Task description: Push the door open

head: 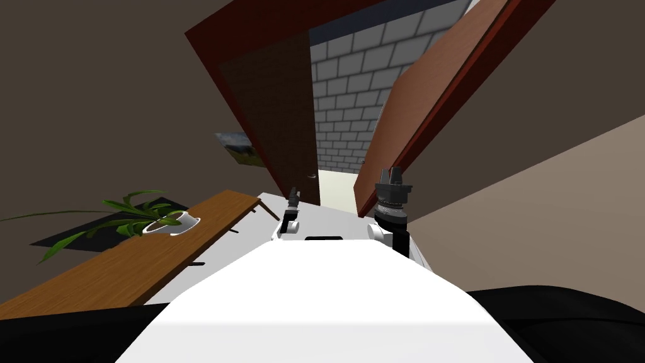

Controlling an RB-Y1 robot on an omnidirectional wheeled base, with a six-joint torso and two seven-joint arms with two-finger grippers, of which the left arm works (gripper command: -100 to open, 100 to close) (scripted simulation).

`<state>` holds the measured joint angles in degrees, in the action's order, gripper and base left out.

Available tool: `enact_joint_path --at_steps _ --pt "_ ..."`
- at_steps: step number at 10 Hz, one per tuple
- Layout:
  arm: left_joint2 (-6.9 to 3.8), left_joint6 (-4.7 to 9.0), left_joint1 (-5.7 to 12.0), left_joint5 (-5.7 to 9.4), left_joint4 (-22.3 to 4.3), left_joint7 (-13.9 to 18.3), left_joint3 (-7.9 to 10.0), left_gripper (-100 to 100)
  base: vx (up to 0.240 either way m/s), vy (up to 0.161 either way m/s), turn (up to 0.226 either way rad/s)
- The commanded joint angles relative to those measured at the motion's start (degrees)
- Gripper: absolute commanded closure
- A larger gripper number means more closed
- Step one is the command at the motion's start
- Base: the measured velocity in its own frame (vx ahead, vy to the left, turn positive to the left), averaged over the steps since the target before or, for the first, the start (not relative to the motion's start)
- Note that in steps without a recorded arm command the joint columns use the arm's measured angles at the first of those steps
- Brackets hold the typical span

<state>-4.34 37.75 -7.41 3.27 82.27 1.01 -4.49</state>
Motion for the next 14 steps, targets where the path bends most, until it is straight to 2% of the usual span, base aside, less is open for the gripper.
enact_joint_path --at_steps 1,3,4,6,7,13,14 --pt "0.07 0.28 1.00 -0.08 -2.5 -0.1 0.00 -100 0.052 0.027 -0.036" --pt "0.16 0.96 2.49 -0.22 -5.8 -0.2 -0.05 -100 0.082 0.049 -0.056" --pt "0.16 0.96 2.49 -0.22 -6.4 -0.2 -0.05 -100 0.061 0.045 -0.010" --pt "0.28 1.62 3.96 -0.36 -9.9 -0.4 -0.09 -100 0.066 0.034 -0.037" --pt "0.28 1.62 3.96 -0.36 -10.3 -0.4 -0.09 -100 0.057 0.028 -0.019" --pt "0.96 3.54 8.21 -0.75 -21.2 -0.7 -0.22 -100 0.082 0.050 -0.047" --pt "0.96 3.54 8.21 -0.75 -21.4 -0.7 -0.22 -100 0.056 0.043 -0.016"
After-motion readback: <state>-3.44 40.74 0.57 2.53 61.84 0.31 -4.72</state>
